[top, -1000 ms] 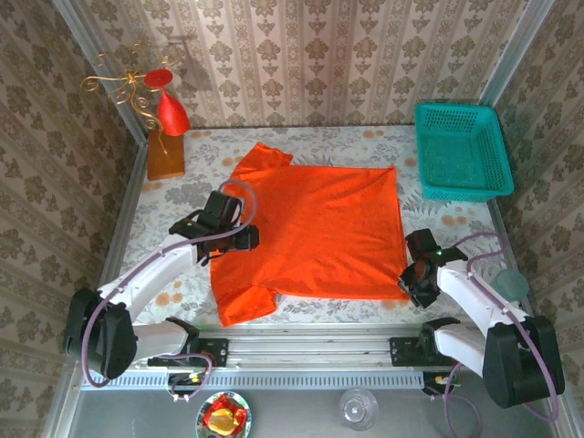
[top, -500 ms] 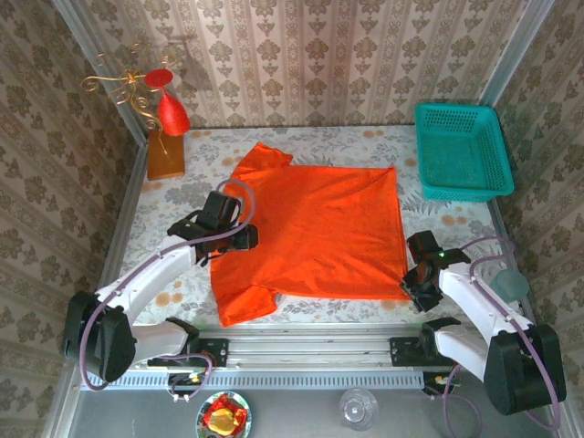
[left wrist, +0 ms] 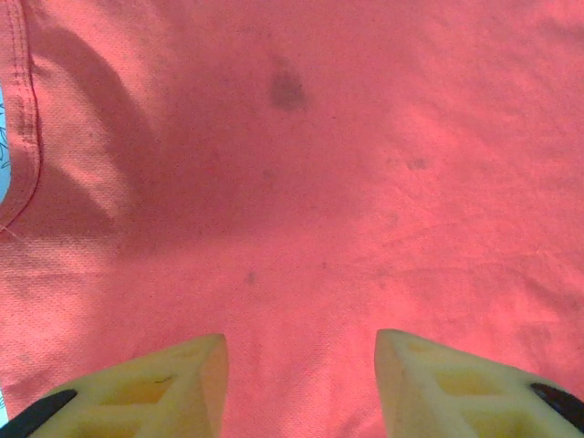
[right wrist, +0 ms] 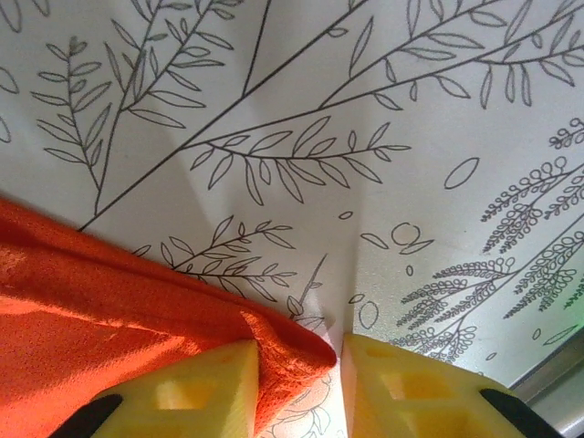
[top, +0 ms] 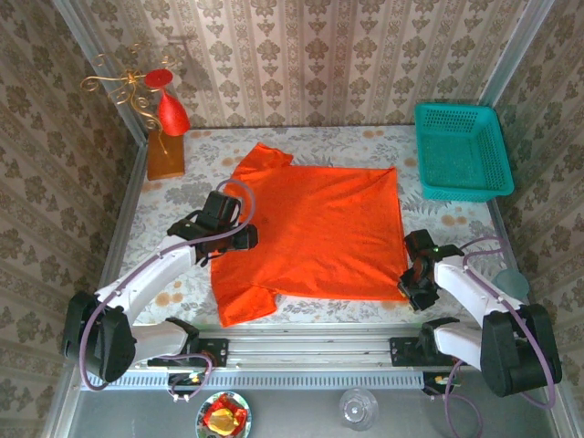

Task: Fold the inside-out t-shirt
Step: Fold the T-shirt at the center of the table.

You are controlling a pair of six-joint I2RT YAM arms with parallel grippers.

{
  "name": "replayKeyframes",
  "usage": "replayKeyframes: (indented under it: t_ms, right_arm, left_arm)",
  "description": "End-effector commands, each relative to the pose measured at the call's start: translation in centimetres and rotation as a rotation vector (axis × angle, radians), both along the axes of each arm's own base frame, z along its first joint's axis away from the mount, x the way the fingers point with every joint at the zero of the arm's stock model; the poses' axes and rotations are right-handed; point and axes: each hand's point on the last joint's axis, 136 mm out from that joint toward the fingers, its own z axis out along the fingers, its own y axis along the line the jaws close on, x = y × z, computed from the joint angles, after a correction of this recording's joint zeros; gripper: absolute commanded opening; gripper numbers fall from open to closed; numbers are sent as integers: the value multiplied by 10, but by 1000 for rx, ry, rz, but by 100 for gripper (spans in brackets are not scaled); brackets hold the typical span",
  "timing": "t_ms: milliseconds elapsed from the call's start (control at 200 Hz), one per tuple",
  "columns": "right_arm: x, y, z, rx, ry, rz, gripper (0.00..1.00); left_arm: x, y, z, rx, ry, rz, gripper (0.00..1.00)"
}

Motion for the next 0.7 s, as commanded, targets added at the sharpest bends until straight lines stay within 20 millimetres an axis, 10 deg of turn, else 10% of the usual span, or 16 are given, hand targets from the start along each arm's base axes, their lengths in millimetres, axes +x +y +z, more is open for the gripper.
replayKeyframes:
  t_ms: [0, 275, 695]
  right_arm:
    - [-1, -1, -6, -2, -6, -26, 25]
    - [0, -1, -5, 5, -29, -21, 5]
    - [1, -1, 0, 14, -75, -24, 2]
  left_arm:
    - [-4, 3, 4, 0, -11, 11, 47]
    - [-29, 18, -3, 47, 55, 52, 46]
    - [-124, 76, -54, 230, 343, 339, 45]
